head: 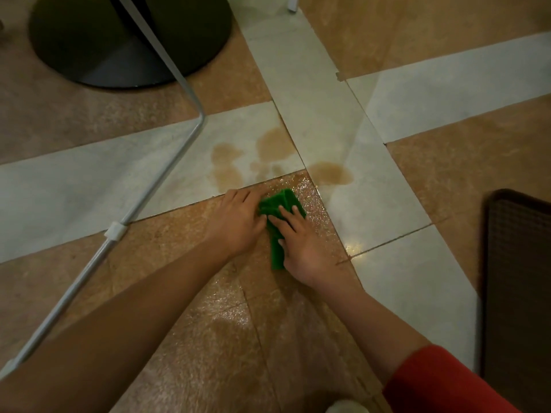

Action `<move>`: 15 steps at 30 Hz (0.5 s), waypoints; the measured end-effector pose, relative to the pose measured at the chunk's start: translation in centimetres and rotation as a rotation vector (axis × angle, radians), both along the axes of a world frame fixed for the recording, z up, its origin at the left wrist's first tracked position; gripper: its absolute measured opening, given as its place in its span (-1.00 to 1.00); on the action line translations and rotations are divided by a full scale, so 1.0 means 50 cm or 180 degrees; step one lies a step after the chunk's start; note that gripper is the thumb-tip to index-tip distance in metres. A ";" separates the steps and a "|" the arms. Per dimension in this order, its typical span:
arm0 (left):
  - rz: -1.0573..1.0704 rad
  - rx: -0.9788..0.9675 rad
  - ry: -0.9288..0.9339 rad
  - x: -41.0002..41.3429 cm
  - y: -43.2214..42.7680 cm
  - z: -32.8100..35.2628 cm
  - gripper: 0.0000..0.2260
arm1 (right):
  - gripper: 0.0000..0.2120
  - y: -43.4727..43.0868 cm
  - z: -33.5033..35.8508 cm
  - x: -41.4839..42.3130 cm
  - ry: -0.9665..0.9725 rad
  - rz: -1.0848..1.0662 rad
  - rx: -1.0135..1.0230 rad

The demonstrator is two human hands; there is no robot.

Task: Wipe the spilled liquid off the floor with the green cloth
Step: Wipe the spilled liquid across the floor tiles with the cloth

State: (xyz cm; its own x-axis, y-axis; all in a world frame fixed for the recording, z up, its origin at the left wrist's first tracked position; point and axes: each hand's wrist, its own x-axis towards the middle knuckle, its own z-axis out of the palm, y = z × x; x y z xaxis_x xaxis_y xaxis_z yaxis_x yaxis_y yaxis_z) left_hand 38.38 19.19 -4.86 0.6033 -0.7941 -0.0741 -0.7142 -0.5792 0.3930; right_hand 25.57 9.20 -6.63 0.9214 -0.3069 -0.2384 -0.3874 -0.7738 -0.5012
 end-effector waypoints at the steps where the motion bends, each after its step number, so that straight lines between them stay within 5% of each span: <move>1: 0.0023 -0.0004 -0.0006 0.002 0.006 -0.002 -0.55 | -0.51 -0.003 -0.004 -0.016 -0.0040 -0.0008 -0.0043; 7: 0.0101 0.0111 -0.0005 0.018 0.032 -0.007 -0.54 | -0.33 -0.055 0.009 0.047 0.0292 -0.0878 -0.0059; 15: 0.0218 0.0050 0.0138 0.019 0.016 -0.004 -0.53 | -0.34 -0.020 -0.006 0.031 0.0053 -0.0028 0.0035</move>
State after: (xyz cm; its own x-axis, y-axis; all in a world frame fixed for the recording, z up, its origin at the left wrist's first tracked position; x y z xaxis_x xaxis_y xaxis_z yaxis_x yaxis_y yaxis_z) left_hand 39.32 20.01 -5.08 0.6521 -0.7496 -0.1135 -0.6552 -0.6325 0.4131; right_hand 27.10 8.21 -6.91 0.9146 -0.3121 -0.2570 -0.4024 -0.7648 -0.5031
